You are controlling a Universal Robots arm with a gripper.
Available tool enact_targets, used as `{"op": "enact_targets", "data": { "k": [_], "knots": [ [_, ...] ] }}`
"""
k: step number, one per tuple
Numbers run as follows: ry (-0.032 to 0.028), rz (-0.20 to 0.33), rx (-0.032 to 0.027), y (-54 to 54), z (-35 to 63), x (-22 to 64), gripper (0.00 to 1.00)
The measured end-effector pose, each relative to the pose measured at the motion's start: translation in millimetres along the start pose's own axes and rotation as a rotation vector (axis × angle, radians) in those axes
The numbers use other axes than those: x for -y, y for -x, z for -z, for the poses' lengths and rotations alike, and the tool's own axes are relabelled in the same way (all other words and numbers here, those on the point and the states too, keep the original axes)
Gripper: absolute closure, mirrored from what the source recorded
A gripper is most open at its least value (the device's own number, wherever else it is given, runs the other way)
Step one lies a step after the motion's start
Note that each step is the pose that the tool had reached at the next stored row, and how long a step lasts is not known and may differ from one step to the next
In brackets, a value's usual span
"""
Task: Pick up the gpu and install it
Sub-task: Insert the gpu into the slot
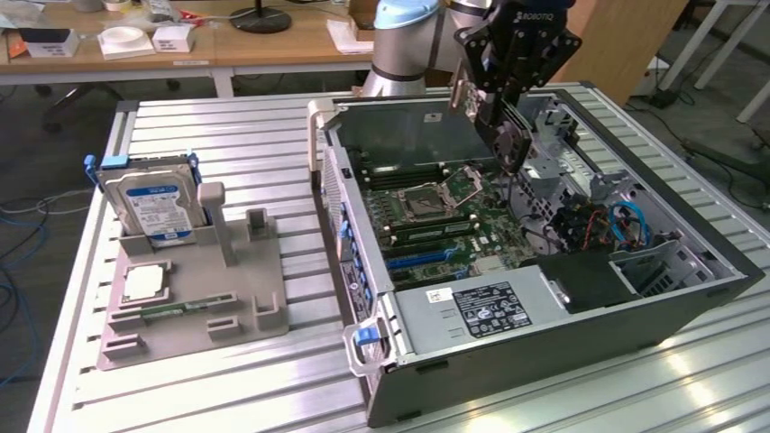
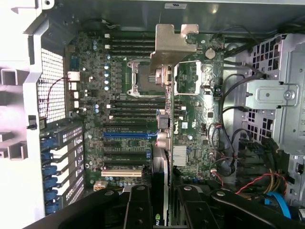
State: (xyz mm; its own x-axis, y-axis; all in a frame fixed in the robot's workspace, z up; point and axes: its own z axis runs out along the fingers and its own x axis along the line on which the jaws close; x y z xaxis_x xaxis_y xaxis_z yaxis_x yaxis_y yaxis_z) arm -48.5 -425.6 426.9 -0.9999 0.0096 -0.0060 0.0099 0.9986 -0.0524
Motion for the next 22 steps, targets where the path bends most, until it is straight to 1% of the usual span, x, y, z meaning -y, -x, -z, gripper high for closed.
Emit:
{"op": "enact_targets", "data": {
  "k": [10,22],
  "knots": [
    [0.0004,0.074,0.0039,-0.1,0.0,0.2,0.74],
    [0.0008,0.148,0.0077,-0.1,0.0,0.6,0.74]
  ]
}}
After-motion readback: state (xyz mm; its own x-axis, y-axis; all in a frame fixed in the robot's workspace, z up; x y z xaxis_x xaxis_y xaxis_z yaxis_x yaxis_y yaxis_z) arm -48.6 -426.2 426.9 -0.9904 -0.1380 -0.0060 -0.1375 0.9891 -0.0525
